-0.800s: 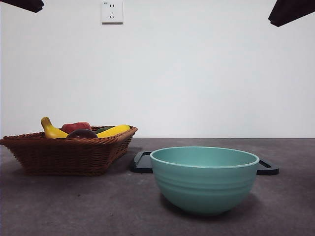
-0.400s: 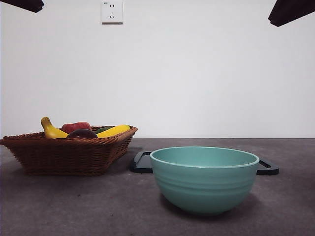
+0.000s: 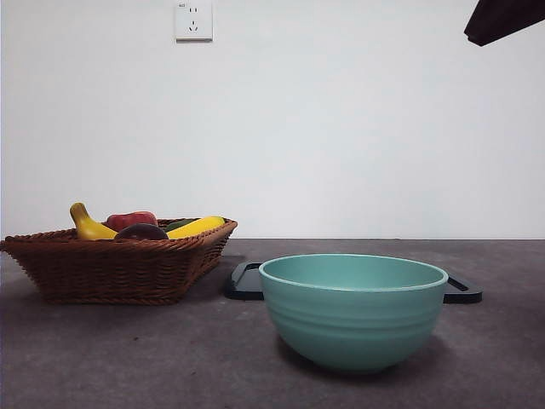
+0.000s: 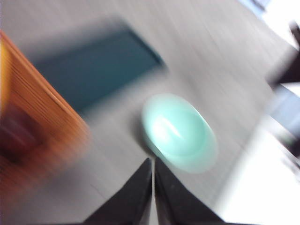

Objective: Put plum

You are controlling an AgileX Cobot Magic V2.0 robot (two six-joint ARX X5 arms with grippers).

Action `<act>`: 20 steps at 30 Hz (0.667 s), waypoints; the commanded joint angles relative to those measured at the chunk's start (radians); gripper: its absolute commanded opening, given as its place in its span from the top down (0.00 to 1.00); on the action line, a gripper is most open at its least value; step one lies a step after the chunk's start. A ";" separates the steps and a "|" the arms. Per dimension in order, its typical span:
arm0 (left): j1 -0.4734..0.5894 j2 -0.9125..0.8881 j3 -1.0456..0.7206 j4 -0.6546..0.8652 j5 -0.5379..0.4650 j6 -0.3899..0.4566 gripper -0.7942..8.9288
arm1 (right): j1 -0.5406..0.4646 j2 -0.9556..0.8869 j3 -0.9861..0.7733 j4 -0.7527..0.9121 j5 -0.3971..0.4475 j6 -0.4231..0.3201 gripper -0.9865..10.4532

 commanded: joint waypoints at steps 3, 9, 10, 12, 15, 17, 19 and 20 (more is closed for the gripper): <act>0.091 -0.096 -0.040 0.309 -0.114 0.033 0.91 | 0.007 0.007 0.018 0.013 0.000 -0.014 0.91; 0.194 -0.274 -0.222 0.615 -0.349 0.034 0.91 | 0.007 0.007 0.018 0.013 0.000 -0.014 0.91; 0.208 -0.306 -0.263 0.650 -0.391 0.033 0.91 | 0.007 0.007 0.018 0.013 0.000 -0.014 0.91; 0.230 -0.365 -0.340 0.694 -0.459 0.033 0.91 | 0.007 0.007 0.018 0.013 0.000 -0.014 0.91; 0.256 -0.455 -0.455 0.718 -0.528 0.034 0.91 | 0.007 0.007 0.018 0.013 0.000 -0.014 0.91; 0.272 -0.508 -0.526 0.718 -0.550 0.033 0.91 | 0.007 0.007 0.018 0.013 0.000 -0.014 0.91; 0.286 -0.557 -0.592 0.718 -0.560 0.033 0.91 | 0.007 0.007 0.018 0.013 0.000 -0.014 0.91; 0.293 -0.581 -0.626 0.719 -0.564 0.032 0.91 | 0.007 0.007 0.018 0.013 0.000 -0.014 0.91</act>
